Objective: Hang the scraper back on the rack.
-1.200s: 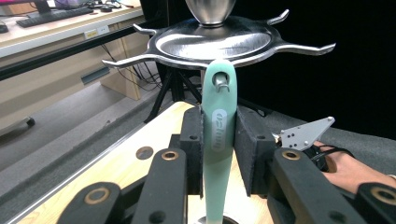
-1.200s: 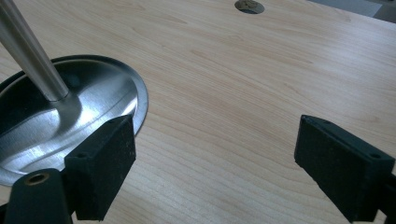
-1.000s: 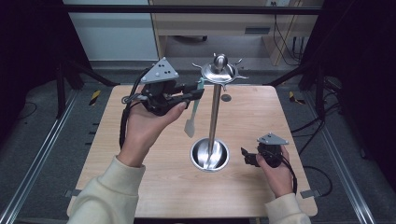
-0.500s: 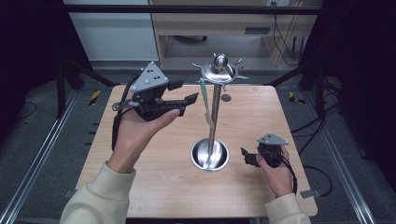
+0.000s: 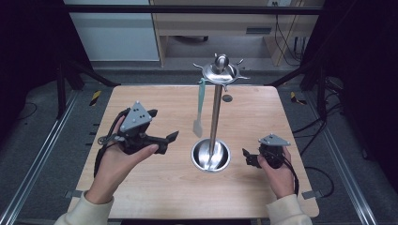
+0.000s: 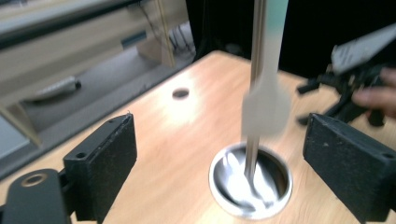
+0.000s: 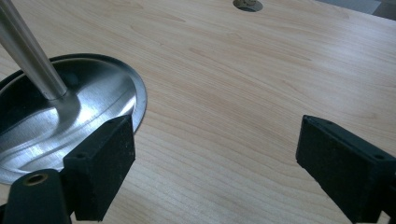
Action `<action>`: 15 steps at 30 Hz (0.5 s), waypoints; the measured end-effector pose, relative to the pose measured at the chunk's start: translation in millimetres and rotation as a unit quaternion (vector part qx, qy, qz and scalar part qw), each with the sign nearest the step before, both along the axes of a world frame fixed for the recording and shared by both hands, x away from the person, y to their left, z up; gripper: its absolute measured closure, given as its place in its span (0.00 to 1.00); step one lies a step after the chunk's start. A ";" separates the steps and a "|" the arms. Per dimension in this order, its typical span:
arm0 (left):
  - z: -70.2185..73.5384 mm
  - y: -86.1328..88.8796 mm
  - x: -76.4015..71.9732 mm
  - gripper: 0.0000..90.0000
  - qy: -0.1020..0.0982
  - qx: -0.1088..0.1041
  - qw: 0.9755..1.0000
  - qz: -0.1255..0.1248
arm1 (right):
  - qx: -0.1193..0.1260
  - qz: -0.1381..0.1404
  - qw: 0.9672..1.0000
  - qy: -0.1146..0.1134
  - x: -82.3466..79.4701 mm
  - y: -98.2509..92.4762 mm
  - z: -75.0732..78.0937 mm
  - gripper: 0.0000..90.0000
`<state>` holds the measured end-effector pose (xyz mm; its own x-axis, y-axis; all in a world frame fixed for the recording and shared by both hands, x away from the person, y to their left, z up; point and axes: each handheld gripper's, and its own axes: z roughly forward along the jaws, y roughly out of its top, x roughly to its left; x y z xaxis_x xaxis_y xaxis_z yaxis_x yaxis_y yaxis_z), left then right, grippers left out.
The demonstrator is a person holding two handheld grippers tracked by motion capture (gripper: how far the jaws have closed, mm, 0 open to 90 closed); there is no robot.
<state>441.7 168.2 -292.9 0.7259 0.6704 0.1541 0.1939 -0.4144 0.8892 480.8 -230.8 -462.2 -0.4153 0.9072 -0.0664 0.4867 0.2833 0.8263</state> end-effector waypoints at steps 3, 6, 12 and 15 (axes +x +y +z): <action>-24.8 1.9 -3.5 0.09 0.027 0.011 1.000 0.004 | -0.001 0.000 1.000 0.000 -0.1 -0.2 0.1 0.13; -44.7 2.4 -4.9 0.09 0.037 0.031 0.999 0.008 | 0.000 -0.001 1.000 0.000 -0.2 -0.3 -0.2 0.13; -84.3 8.3 -6.8 0.08 0.058 0.073 0.996 0.019 | -0.001 0.000 1.000 0.000 -0.3 -0.6 -0.1 0.13; -103.3 15.7 -7.1 0.07 0.076 0.074 0.994 0.026 | -0.001 0.000 1.000 0.000 -0.3 -0.3 -0.2 0.13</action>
<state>434.5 183.9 -396.2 0.7138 0.6852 0.1450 0.3450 -0.5242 0.7785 480.5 -231.1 -462.4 -0.4145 0.9074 -0.0691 0.4866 0.2852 0.8258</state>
